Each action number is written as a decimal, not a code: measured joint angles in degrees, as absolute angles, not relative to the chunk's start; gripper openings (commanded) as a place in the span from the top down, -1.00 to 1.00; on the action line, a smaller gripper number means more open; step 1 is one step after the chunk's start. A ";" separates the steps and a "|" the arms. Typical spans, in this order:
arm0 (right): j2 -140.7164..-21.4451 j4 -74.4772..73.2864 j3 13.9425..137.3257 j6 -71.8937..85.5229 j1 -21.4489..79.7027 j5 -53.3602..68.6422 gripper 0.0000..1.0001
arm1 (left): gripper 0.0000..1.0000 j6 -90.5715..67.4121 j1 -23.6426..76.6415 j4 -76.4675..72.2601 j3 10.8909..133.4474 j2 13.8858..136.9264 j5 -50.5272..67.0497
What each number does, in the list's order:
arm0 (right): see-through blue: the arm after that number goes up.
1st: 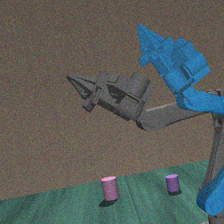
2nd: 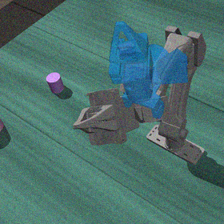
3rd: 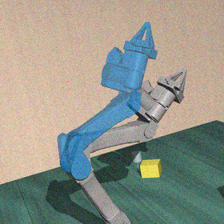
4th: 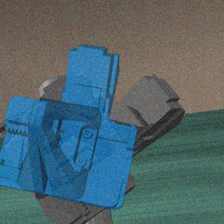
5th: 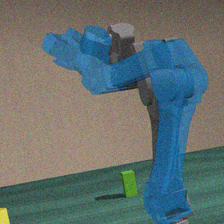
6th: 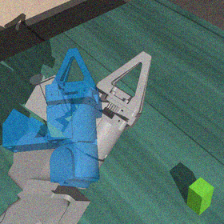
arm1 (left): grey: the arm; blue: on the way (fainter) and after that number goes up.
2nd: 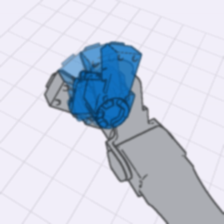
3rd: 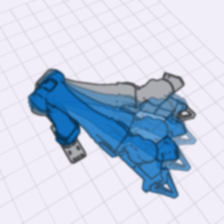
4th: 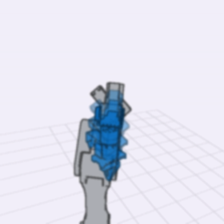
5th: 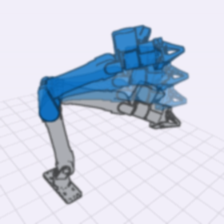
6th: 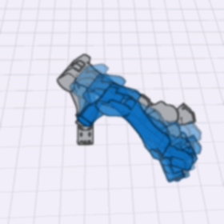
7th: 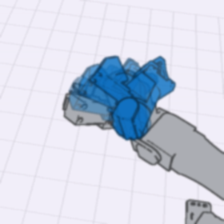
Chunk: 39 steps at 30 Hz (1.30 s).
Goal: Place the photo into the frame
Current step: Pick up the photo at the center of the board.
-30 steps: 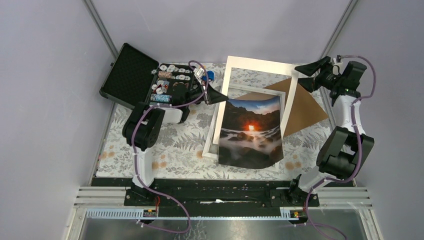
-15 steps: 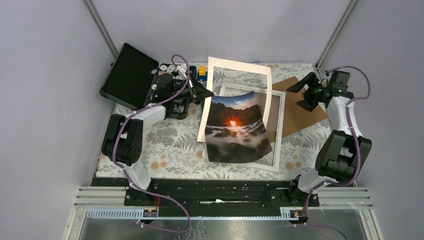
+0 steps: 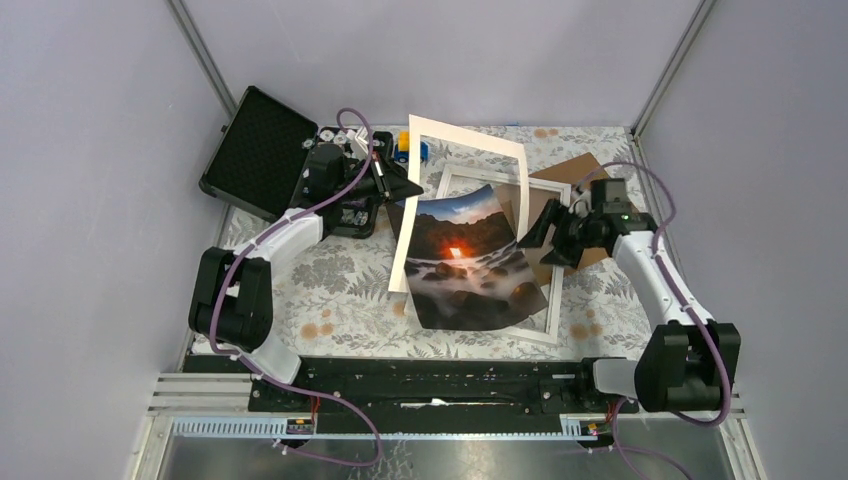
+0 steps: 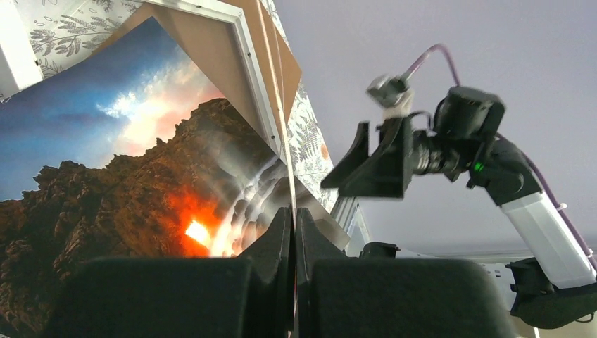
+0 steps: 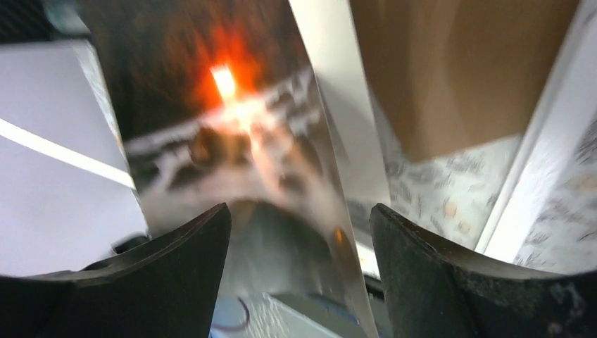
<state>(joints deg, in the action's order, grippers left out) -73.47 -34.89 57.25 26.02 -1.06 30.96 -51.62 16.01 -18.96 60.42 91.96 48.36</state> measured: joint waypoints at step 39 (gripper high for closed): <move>-50.74 -55.51 63.75 20.40 3.64 33.54 1.00 | 1.00 -38.41 14.31 3.22 70.08 87.68 34.57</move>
